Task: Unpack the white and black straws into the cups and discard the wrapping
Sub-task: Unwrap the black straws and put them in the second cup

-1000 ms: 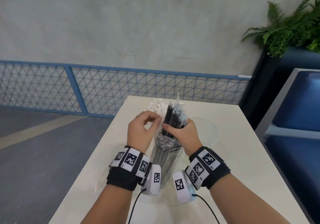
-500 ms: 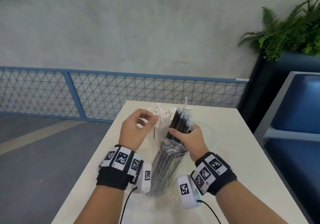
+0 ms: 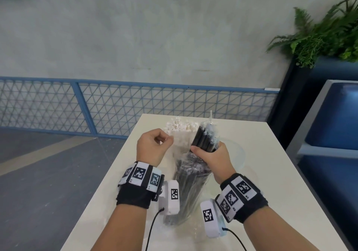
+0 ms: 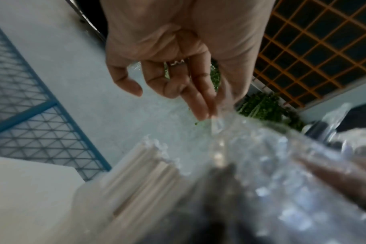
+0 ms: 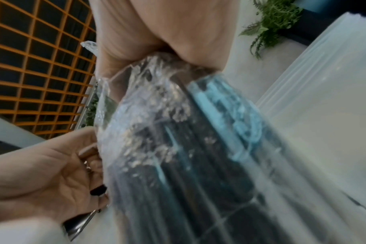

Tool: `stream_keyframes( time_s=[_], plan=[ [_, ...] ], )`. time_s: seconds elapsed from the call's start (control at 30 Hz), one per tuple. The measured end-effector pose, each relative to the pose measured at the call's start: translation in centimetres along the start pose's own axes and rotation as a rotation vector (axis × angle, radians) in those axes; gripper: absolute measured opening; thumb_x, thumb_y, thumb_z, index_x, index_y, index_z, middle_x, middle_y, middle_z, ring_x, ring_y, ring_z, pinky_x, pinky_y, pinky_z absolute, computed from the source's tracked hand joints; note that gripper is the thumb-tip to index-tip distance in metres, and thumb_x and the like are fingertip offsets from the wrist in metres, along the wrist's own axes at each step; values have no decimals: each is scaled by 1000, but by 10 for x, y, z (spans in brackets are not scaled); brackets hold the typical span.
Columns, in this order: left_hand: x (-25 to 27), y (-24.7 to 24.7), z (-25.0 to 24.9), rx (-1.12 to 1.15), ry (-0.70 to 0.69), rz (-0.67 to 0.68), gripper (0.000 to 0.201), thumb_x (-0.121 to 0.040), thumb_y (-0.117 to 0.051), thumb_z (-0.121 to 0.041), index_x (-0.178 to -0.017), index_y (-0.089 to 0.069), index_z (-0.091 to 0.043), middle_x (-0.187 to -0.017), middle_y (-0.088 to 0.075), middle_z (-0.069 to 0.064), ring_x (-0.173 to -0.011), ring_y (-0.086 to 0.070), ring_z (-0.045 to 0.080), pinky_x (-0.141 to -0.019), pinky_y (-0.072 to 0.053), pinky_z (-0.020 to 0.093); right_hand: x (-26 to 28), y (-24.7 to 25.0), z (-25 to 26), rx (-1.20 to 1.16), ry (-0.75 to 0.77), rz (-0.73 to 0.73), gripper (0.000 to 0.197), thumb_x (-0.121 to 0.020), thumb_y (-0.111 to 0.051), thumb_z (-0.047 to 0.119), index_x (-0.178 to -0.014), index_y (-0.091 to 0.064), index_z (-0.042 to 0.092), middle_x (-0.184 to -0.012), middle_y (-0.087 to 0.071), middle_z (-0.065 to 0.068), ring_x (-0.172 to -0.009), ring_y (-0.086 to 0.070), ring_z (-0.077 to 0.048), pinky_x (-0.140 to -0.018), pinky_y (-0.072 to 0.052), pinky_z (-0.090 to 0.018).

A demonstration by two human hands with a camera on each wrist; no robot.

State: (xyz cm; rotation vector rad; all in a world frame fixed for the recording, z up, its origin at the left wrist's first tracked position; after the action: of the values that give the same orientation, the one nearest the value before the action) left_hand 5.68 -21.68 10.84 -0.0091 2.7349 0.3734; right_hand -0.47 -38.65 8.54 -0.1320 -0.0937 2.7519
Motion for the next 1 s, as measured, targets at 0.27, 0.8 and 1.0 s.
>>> stream_keyframes(
  time_s=[0.27, 0.8, 1.0],
  plan=[
    [24, -6, 9, 245, 187, 579, 63, -52, -81, -28, -107, -52, -36, -99, -59, -8, -76, -56, 0, -71, -46, 15, -4, 5, -1, -34, -13, 4, 29, -69, -79, 6, -96, -67, 0, -91, -72, -18, -83, -70, -29, -73, -58, -39],
    [61, -49, 67, -29, 369, 518, 69, -41, -81, -45, -105, -62, -26, -98, -72, -6, -93, -68, 8, -90, -54, 37, -5, 4, 25, -58, 85, 31, 36, -69, -79, 7, -103, -67, 2, -99, -72, -15, -91, -70, -23, -79, -57, -37],
    [64, -48, 67, -89, 331, 489, 44, -55, -84, -32, -87, -54, -41, -89, -66, -15, -91, -65, 8, -85, -51, 26, -10, 13, 49, -152, 174, -28, 36, -72, -76, 4, -106, -64, -2, -98, -70, -14, -87, -69, -20, -75, -57, -28]
  ],
)
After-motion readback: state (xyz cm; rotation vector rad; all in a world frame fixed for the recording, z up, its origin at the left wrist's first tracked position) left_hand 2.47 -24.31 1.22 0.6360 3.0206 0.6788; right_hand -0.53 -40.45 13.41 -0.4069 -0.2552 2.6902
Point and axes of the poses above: each hand's wrist, its own x-axis away from the middle knuckle, its own y-axis out of the back of the hand, z = x × y, the point moved 3 cm from there along -x, towards the middle knuckle
